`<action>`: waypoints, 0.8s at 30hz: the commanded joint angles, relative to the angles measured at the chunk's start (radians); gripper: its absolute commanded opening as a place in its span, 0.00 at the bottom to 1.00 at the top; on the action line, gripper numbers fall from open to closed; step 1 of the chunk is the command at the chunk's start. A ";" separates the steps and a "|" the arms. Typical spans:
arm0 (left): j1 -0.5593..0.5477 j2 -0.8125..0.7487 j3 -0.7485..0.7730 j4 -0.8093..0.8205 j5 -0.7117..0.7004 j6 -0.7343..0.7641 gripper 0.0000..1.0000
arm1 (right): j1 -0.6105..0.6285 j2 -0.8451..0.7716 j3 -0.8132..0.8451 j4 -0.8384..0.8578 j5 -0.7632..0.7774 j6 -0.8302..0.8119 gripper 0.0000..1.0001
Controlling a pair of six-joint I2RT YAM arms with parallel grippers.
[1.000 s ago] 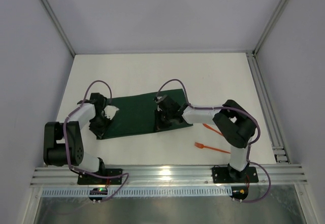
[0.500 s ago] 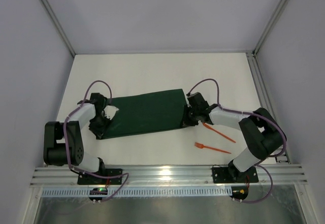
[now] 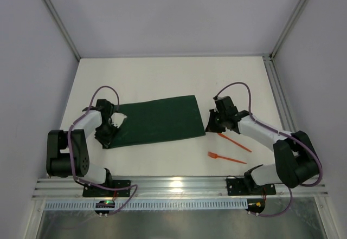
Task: Fold the napkin into a case and place the utensils inside
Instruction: Smooth out the rectangle-folded napkin at the center of the board, then pick up the rectangle-folded napkin from the center of the board.
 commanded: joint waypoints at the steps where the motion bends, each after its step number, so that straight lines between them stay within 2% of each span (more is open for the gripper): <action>1: 0.009 -0.003 -0.015 0.051 0.036 0.017 0.34 | 0.000 -0.091 0.056 -0.050 0.021 -0.038 0.11; 3: 0.007 -0.007 -0.012 0.048 0.036 0.017 0.34 | 0.002 -0.094 0.048 -0.046 0.013 -0.032 0.20; 6: 0.009 -0.010 -0.009 0.044 0.036 0.017 0.34 | 0.002 -0.066 0.028 -0.041 0.003 -0.006 0.27; 11: 0.009 -0.018 -0.010 0.040 0.036 0.017 0.34 | 0.002 -0.005 -0.009 0.025 -0.037 0.037 0.45; 14: 0.007 -0.018 -0.012 0.042 0.036 0.019 0.34 | 0.002 0.030 -0.026 0.066 -0.077 0.060 0.46; 18: 0.007 -0.017 -0.013 0.043 0.036 0.017 0.34 | 0.002 0.050 -0.058 0.100 -0.096 0.085 0.40; 24: 0.007 -0.023 -0.016 0.042 0.036 0.019 0.34 | 0.002 0.063 -0.085 0.129 -0.093 0.108 0.39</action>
